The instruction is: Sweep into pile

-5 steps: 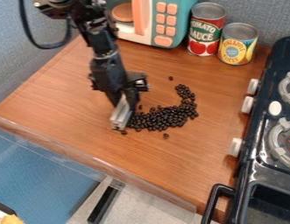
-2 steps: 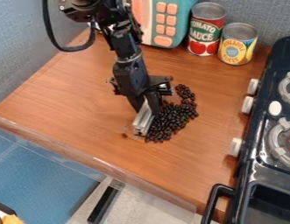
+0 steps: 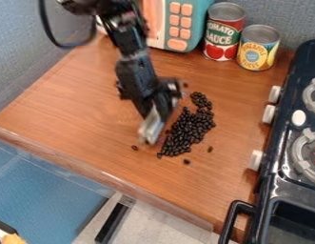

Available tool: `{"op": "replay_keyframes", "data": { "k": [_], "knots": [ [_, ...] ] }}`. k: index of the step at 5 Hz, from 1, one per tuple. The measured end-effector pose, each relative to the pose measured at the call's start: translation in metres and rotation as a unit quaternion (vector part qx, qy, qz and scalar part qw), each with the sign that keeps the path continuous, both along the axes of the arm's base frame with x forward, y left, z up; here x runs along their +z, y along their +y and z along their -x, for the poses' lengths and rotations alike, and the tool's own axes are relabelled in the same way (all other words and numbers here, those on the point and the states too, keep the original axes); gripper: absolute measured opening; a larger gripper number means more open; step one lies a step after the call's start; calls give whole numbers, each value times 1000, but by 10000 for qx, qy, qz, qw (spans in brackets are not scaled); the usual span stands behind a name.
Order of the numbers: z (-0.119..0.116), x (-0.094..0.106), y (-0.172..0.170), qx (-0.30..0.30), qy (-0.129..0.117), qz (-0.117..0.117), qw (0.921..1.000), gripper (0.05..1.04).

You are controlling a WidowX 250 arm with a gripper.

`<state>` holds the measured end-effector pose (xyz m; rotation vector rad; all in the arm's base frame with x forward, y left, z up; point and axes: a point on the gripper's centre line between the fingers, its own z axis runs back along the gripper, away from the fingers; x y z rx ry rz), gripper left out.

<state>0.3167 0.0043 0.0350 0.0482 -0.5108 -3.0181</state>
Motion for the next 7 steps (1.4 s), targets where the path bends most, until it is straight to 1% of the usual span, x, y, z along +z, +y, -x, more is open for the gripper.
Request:
{"op": "replay_keyframes", "data": {
  "k": [1,2,3,4,5,6,7],
  "knots": [
    [-3,24,25,136,-124,130,9997,364],
    [-7,36,52,159,-257,71,9995,364],
    [-13,30,74,43,-266,-158,9995,364],
    [-19,8,86,-134,-142,-297,9994,364],
    [-24,-10,91,-383,-61,-317,9987,430],
    [-27,-13,96,-514,-89,-440,9977,721],
    [-26,-12,97,-674,-114,-479,9965,988]
  ]
}}
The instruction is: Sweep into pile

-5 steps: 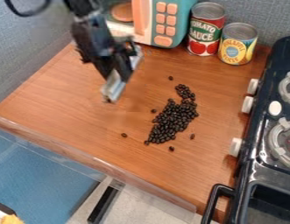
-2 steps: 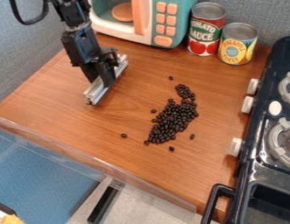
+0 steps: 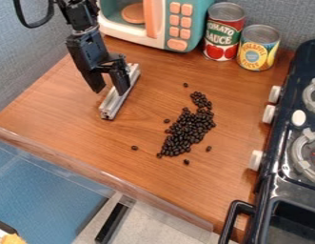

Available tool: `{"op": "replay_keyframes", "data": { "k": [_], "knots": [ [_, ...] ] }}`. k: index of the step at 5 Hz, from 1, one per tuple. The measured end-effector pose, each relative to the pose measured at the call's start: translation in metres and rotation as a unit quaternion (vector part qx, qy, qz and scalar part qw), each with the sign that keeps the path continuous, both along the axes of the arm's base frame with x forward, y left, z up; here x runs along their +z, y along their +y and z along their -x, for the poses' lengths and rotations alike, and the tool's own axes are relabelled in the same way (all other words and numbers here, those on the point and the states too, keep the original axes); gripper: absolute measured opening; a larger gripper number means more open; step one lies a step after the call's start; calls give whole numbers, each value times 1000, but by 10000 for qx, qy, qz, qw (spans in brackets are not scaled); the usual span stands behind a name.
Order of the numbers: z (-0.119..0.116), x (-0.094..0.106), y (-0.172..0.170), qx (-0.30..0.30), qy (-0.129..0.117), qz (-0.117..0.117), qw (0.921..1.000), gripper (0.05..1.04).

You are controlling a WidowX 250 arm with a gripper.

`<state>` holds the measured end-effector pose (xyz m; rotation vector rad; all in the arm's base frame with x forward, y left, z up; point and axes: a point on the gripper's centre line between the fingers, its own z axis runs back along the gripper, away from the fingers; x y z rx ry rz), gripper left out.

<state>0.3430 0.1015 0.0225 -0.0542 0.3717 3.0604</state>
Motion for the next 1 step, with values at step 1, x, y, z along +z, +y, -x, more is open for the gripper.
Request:
{"op": "replay_keyframes", "data": {
  "k": [1],
  "knots": [
    [2,23,10,-18,-246,-1,9997,1011]
  ]
}}
